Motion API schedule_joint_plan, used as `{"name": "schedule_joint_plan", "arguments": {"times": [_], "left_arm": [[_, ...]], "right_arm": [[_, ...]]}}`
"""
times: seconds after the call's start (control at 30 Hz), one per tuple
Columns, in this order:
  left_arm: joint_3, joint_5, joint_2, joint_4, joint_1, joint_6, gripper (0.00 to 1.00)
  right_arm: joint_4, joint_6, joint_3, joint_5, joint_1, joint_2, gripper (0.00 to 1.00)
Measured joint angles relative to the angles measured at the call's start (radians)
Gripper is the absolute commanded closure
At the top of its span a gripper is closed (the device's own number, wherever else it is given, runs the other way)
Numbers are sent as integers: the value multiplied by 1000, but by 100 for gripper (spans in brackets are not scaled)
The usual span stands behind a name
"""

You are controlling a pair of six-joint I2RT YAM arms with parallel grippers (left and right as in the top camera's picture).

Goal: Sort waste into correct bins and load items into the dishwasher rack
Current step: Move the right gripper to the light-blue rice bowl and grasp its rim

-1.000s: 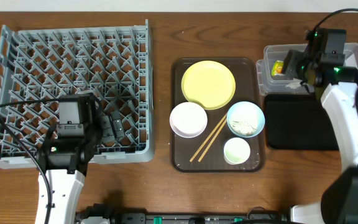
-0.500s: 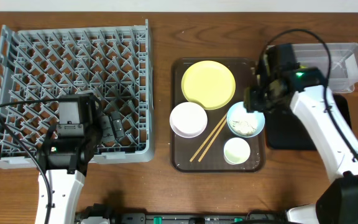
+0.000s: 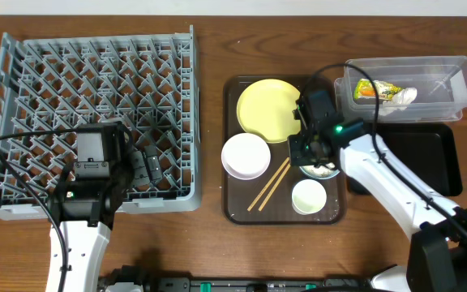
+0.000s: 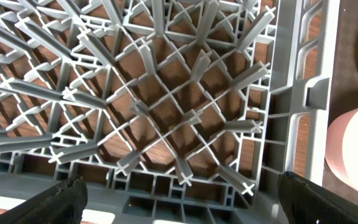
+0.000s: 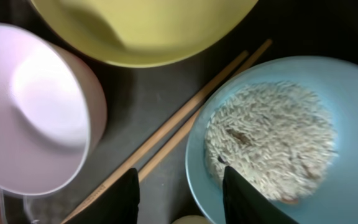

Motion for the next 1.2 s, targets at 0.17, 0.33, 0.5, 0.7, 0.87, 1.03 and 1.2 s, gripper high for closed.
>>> {"name": "schedule_joint_plan", "arguments": {"times": [0.17, 0.33, 0.5, 0.7, 0.87, 1.03, 1.2], "left_arm": [[0, 0, 0, 0, 0, 0, 1], [0, 0, 0, 0, 0, 0, 1], [0, 0, 0, 0, 0, 0, 1], [0, 0, 0, 0, 0, 0, 1], [0, 0, 0, 0, 0, 0, 1], [0, 0, 0, 0, 0, 0, 1], [0, 0, 0, 0, 0, 0, 1]], "right_arm": [[126, 69, -93, 26, 1, 3, 63], [217, 111, -162, 34, 2, 5, 69], [247, 130, -180, 37, 21, 5, 85], [272, 135, -180, 53, 28, 5, 99], [277, 135, -180, 64, 28, 5, 99], [275, 134, -176, 75, 27, 5, 99], [185, 111, -122, 83, 27, 5, 99]]}}
